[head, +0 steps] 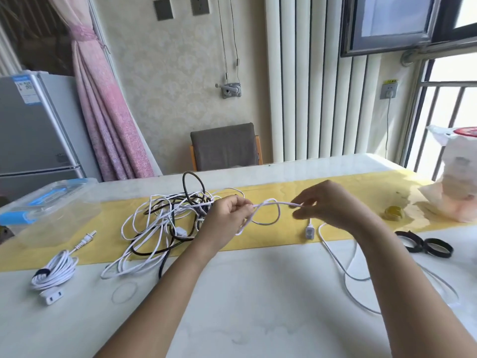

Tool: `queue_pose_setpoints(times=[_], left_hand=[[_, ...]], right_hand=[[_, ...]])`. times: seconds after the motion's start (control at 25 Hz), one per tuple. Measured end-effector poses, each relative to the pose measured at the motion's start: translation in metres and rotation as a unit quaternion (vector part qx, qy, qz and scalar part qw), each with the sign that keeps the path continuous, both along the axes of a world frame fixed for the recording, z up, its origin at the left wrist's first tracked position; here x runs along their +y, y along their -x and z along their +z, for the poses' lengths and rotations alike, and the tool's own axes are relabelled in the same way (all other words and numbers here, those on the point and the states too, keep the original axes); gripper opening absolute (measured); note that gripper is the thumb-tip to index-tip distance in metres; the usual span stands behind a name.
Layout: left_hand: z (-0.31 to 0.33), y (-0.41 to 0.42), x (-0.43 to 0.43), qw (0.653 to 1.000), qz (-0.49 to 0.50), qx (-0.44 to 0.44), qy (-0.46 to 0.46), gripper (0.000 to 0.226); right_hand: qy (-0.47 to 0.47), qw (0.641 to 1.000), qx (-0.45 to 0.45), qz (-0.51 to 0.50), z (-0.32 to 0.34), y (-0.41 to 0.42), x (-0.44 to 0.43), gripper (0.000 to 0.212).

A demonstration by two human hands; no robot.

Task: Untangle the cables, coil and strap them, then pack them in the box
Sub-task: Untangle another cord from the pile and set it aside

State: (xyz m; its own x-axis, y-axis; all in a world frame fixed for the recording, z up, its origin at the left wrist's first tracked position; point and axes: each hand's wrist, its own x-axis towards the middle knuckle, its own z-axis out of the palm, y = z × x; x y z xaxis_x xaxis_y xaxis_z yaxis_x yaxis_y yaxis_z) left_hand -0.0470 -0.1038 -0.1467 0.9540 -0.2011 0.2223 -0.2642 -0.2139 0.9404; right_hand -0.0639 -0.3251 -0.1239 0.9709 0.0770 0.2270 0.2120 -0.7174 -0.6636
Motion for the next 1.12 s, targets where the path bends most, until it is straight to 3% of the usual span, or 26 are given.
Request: queue_pose_setpoints(times=[0.16,0.32,0.4,0.6,0.72,0.84,0.88,0.96,1.04,1.12], left_hand=[[-0.003,-0.002,0.02,0.995,0.004,0.059,0.078,0.031],[-0.001,0.003,0.029,0.942,-0.061,0.16,0.287,0.034],[0.001,0.006,0.027,0.92,-0.084,0.182,0.338,0.03],[0.006,0.019,0.021,0.944,-0.104,0.187,0.252,0.027],[0.006,0.022,0.02,0.946,-0.127,0.178,0.238,0.019],[0.001,0.02,0.017,0.951,-0.149,0.167,0.213,0.017],[-0.001,0.021,0.016,0.954,-0.15,0.159,0.204,0.017],[-0.003,0.021,0.012,0.961,-0.148,0.132,0.192,0.019],[-0.002,0.023,0.01,0.969,-0.143,0.096,0.177,0.021],[0.003,0.024,0.011,0.972,-0.151,0.094,0.152,0.025]], right_hand=[[-0.118,0.977,-0.051,-0.171,0.004,0.0,-0.04,0.01],[-0.106,0.984,-0.003,-0.141,0.013,0.013,-0.04,0.007],[-0.088,0.989,0.004,-0.122,0.025,0.02,-0.039,0.01],[0.053,0.99,0.117,-0.063,0.043,0.035,-0.04,0.034],[0.105,0.977,0.184,-0.026,0.039,0.039,-0.035,0.02],[0.107,0.992,0.062,-0.002,0.035,0.033,-0.015,0.014],[0.062,0.997,0.031,0.028,0.034,0.033,-0.002,0.018],[-0.035,0.992,0.051,0.113,0.031,0.035,0.029,0.021],[0.016,0.991,0.045,0.127,0.02,0.031,0.054,0.023],[0.092,0.995,-0.011,0.042,0.013,0.017,0.061,0.03]])
